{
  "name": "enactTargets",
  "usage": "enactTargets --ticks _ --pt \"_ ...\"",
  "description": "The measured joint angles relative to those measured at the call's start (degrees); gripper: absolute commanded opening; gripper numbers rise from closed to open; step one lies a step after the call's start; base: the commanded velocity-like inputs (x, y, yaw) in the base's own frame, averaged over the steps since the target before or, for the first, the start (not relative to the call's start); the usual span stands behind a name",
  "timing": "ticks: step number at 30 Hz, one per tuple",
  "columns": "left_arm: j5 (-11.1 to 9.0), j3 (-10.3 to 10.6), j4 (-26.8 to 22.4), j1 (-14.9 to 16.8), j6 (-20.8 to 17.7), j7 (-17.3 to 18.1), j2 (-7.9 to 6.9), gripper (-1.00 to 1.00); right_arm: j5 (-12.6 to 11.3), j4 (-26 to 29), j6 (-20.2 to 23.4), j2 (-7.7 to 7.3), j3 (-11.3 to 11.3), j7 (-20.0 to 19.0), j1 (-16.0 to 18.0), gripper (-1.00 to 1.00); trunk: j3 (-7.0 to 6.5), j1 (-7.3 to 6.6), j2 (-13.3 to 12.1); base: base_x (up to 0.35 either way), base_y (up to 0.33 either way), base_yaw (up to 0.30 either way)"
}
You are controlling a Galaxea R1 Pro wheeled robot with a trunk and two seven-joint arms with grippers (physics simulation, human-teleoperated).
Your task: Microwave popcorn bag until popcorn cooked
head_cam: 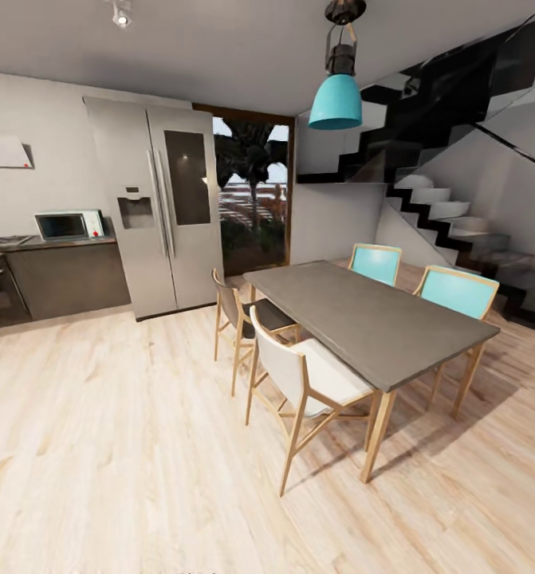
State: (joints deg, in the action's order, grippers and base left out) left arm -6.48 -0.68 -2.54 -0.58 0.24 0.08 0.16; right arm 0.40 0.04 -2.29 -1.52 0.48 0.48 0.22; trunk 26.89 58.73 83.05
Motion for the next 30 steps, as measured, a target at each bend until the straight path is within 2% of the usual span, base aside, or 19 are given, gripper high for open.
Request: enactTargets --ticks 30 --pt "0.0 0.0 0.0 0.0 0.0 0.0 0.00 1.00 0.0 0.0 0.0 -0.06 0.0 0.0 0.0 1.00 0.00 0.00 0.0 0.000 0.000 0.270"
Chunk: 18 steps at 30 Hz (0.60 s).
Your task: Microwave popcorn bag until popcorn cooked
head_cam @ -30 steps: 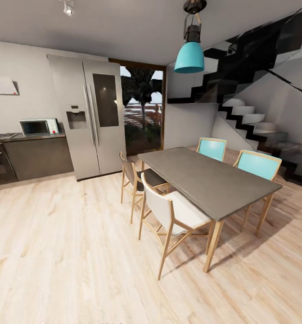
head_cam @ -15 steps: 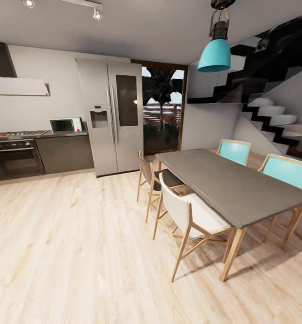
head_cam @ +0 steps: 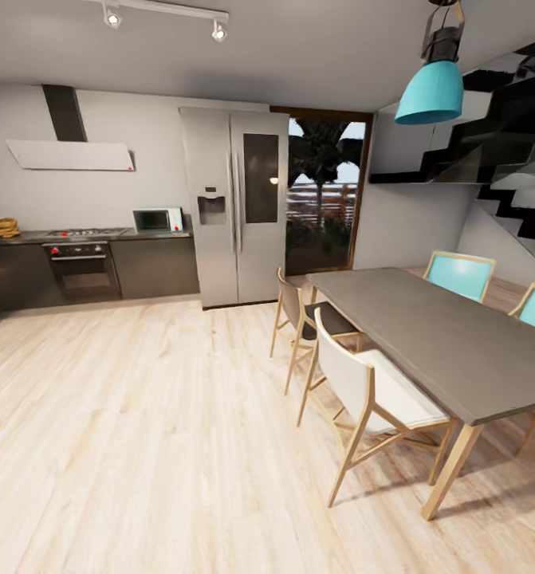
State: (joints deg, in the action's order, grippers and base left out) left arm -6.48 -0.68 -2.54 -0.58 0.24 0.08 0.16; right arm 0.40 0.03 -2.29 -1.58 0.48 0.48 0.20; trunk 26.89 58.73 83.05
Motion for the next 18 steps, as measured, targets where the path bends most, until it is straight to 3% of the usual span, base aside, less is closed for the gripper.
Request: enactTargets --ticks 18 --pt "0.0 0.0 0.0 0.0 0.0 0.0 0.00 1.00 0.0 0.0 0.0 0.00 0.0 0.0 0.0 1.00 0.00 0.00 0.0 0.000 0.000 0.270"
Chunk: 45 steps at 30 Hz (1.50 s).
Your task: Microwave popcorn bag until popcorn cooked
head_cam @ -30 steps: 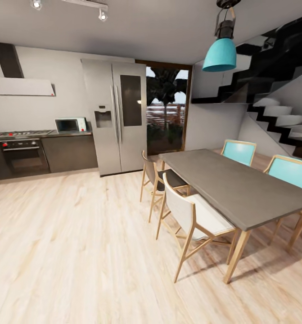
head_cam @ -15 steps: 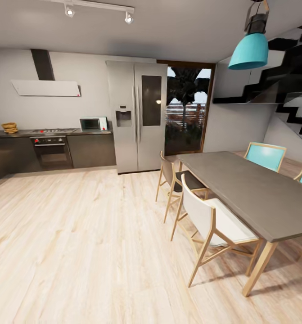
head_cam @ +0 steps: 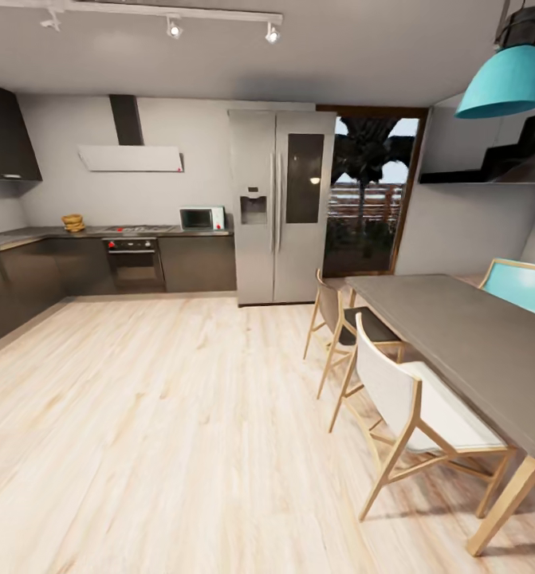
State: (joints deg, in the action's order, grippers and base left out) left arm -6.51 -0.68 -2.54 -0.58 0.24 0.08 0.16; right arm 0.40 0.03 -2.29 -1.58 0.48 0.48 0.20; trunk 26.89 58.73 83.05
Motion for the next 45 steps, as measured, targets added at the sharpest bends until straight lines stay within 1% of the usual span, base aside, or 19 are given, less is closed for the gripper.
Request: enactTargets --ticks 45 --pt "0.0 0.0 0.0 0.0 0.0 0.0 0.09 1.00 0.0 0.0 0.0 0.09 0.0 0.0 0.0 1.00 0.00 0.00 0.0 0.000 0.000 0.270"
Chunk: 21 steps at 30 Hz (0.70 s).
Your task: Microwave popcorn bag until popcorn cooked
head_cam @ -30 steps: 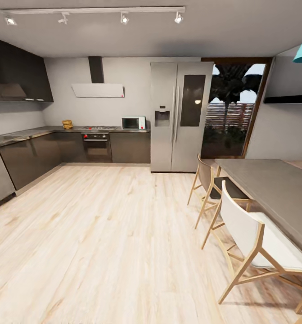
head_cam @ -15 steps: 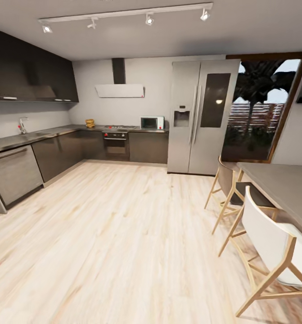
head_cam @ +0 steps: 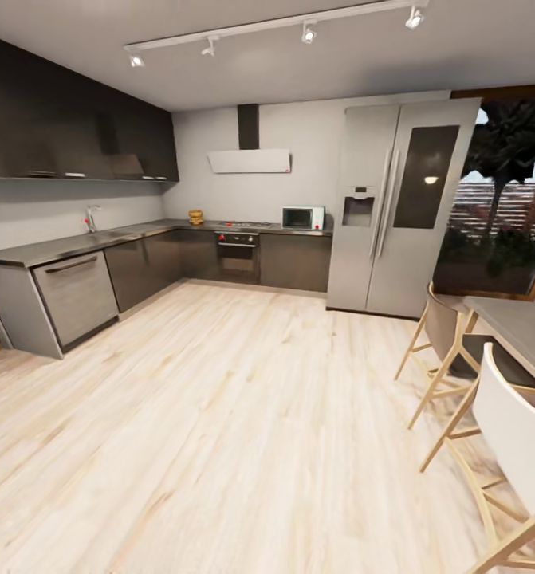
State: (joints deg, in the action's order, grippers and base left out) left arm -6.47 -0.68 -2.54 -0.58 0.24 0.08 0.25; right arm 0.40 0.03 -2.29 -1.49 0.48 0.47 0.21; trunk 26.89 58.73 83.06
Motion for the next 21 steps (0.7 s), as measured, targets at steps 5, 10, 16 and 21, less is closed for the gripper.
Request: enactTargets --ticks 5,10,16,21 --pt "0.0 0.0 0.0 0.0 0.0 0.0 0.00 1.00 0.1 0.0 0.0 0.01 0.0 0.0 0.0 1.00 0.00 0.00 0.0 0.000 0.000 0.198" --pt "0.0 0.0 0.0 0.0 0.0 0.0 0.00 1.00 0.2 0.0 0.1 0.00 0.1 -0.1 0.0 1.00 0.00 0.00 0.0 0.000 0.000 0.026" --pt "0.0 0.1 0.0 0.0 0.1 0.0 0.00 1.00 0.4 0.0 0.1 0.09 0.2 -0.1 0.0 1.00 0.00 0.00 0.0 0.008 0.000 0.001" --pt "-0.1 0.0 0.0 0.0 0.0 0.0 0.00 1.00 0.4 0.0 0.2 0.02 0.2 -0.1 0.0 1.00 0.00 -0.03 0.0 0.223 0.000 0.000"
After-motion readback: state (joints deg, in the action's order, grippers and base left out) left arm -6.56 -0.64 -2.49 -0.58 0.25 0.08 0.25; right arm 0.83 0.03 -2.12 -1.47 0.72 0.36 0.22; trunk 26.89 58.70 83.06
